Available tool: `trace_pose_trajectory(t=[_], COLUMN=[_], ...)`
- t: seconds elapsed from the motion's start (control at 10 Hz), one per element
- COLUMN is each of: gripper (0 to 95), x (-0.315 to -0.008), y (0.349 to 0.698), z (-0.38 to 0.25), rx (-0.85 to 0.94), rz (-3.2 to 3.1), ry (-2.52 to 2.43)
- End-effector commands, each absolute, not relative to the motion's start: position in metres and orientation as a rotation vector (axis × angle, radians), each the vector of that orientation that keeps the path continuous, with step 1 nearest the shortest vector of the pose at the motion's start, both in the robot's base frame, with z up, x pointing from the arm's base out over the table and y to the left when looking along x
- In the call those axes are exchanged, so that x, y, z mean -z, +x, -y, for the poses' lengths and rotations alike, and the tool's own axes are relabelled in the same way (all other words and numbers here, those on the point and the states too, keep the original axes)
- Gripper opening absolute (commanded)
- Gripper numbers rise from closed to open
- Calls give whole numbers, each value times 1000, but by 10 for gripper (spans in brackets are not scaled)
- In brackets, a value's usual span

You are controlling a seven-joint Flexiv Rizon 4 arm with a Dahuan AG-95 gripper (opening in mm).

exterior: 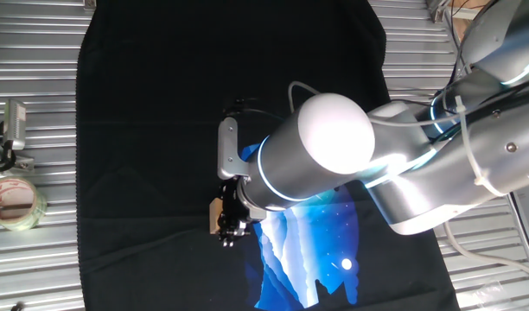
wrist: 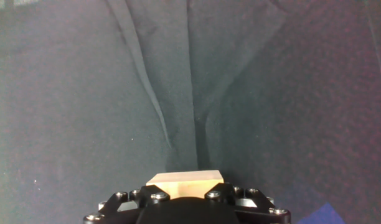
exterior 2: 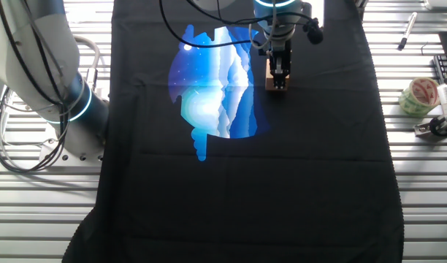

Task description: Pick up the small block on the left and move it to the right

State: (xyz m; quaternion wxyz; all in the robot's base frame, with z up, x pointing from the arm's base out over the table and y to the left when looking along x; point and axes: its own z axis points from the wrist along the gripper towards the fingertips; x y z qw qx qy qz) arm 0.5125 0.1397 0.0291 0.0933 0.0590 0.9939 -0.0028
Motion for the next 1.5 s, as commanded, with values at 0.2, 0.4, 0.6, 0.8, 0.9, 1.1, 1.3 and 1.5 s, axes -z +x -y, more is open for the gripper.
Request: trace_pose_trajectory(t=[0.2,0.4,0.6,0.8,0.9,1.1,1.3,1.5], gripper=[0,0,0,190,190,380,570,570], x=[-28,-28,-28,-28,-28,-28,-28,-28], y=[513,513,513,513,513,513,513,513], z=[-140,-140,-140,-140,-140,-140,-140,-140], rx=[4,10,12,13,13,15,15,14], rz=[-2948,-2948,-2949,-2952,-2955,-2958,-2958,-2959], ry=[174,166,162,158,157,148,136,128])
